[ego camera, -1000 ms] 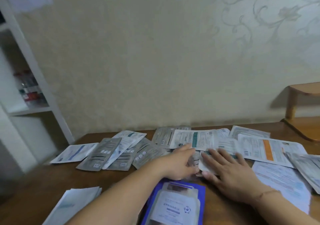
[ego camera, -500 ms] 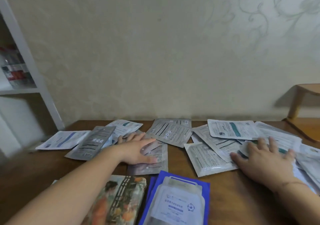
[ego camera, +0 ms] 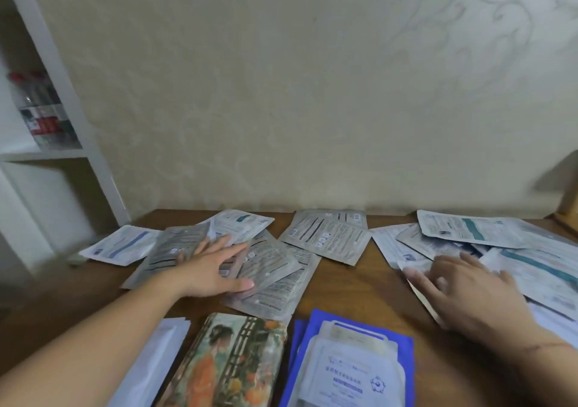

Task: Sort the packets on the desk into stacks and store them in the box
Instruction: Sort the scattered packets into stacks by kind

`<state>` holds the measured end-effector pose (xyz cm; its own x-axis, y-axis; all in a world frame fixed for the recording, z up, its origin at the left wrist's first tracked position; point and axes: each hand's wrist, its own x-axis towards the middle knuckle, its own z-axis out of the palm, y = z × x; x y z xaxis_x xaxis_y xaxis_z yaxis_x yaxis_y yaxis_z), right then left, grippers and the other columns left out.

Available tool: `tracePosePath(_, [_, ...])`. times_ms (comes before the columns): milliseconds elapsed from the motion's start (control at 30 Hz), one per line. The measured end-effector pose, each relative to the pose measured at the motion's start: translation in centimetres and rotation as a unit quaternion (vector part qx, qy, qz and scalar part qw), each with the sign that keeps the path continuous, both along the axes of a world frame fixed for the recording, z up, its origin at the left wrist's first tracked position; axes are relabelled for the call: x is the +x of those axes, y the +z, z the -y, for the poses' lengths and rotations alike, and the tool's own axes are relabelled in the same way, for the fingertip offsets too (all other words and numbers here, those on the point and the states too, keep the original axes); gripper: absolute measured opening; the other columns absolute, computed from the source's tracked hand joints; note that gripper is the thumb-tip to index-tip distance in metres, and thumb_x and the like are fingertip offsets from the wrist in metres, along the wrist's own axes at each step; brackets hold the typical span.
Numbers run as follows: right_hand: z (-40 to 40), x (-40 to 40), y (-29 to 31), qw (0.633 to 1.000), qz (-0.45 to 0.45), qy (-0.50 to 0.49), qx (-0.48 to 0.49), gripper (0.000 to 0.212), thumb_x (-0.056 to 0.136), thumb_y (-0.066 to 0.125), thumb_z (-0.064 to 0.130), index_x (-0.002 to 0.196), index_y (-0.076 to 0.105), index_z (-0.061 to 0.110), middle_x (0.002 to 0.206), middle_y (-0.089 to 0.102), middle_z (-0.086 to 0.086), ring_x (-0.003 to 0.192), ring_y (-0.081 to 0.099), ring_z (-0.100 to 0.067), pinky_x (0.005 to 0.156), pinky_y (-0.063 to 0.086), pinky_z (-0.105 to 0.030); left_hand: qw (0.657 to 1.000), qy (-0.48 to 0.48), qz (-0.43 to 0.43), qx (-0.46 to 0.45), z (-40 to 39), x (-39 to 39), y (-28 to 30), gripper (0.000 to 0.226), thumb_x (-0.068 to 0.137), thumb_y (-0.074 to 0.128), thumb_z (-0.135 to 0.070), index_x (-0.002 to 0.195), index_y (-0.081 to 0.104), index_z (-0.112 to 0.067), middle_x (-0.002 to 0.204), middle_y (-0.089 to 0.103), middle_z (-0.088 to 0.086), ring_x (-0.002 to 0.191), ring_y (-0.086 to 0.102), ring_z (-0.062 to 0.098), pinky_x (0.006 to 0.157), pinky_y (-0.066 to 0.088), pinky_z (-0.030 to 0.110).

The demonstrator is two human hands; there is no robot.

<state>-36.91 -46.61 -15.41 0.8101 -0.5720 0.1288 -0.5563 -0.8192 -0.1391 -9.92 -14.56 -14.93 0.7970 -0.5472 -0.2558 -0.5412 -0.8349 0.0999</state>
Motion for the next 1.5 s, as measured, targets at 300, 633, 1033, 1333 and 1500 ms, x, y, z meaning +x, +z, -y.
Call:
tracePosePath(300, [0.0,0.6,-1.3,0.997,-0.024,0.053,-0.045,0.054,0.091,0.031,0.046,0.145,0.031,0.042,0.162,0.013,0.012,0.151,0.002,-0.017,0.118,0.011,-0.051,0.997,-0.049,-0.009,0.057,-0.4,0.1,0.3,0.126,0.046,0.046,-0.101,0.145,-0.017,-0.056,0.153,-0.036,-0.016,0.142,-0.034,0.020,0.112,-0.015,0.064])
tracePosePath(633, [0.2,1.8,-1.8,0.994,0.054,0.078,-0.056,0.062,0.077,0.018,0.085,0.081,0.061,0.041,0.120,0.065,0.010,0.127,0.052,-0.022,0.096,0.048,-0.049,0.999,0.043,-0.016,0.004,-4.8,0.2,1.0,0.091,0.062,0.044,-0.094,0.140,0.004,-0.069,0.160,-0.019,-0.016,0.149,-0.016,0.026,0.117,0.007,0.062])
tracePosePath(1033, [-12.1,13.9,3.1,0.893,-0.185,0.409,0.004,0.053,0.095,0.039,0.062,0.145,0.031,0.048,0.160,0.017,0.019,0.149,0.014,-0.008,0.116,0.010,-0.061,1.000,-0.008,-0.009,-0.014,-10.1,0.7,1.1,0.082,0.079,0.047,-0.079,0.127,-0.020,-0.076,0.158,-0.017,-0.025,0.148,-0.012,0.009,0.122,0.008,0.045])
tracePosePath(1333, [-8.2,13.7,2.8,0.953,-0.108,0.274,-0.074,0.043,0.083,0.038,0.075,0.091,0.042,0.034,0.102,0.047,0.016,0.093,0.049,-0.007,0.084,0.041,-0.030,0.993,0.077,0.086,0.034,-14.7,2.1,0.5,0.080,0.077,0.030,-0.087,0.147,0.008,-0.057,0.162,0.008,-0.018,0.149,0.008,0.018,0.118,0.017,0.050])
tracePosePath(1500, [-12.1,15.5,4.7,0.950,-0.038,0.286,-0.120,0.043,0.090,0.044,0.061,0.122,0.053,0.034,0.127,0.056,0.011,0.116,0.054,-0.013,0.095,0.046,-0.033,0.994,0.054,0.092,-0.014,-14.1,1.6,0.0,0.059,0.090,0.034,-0.071,0.145,0.018,-0.060,0.161,-0.001,-0.022,0.149,-0.016,0.014,0.117,-0.009,0.055])
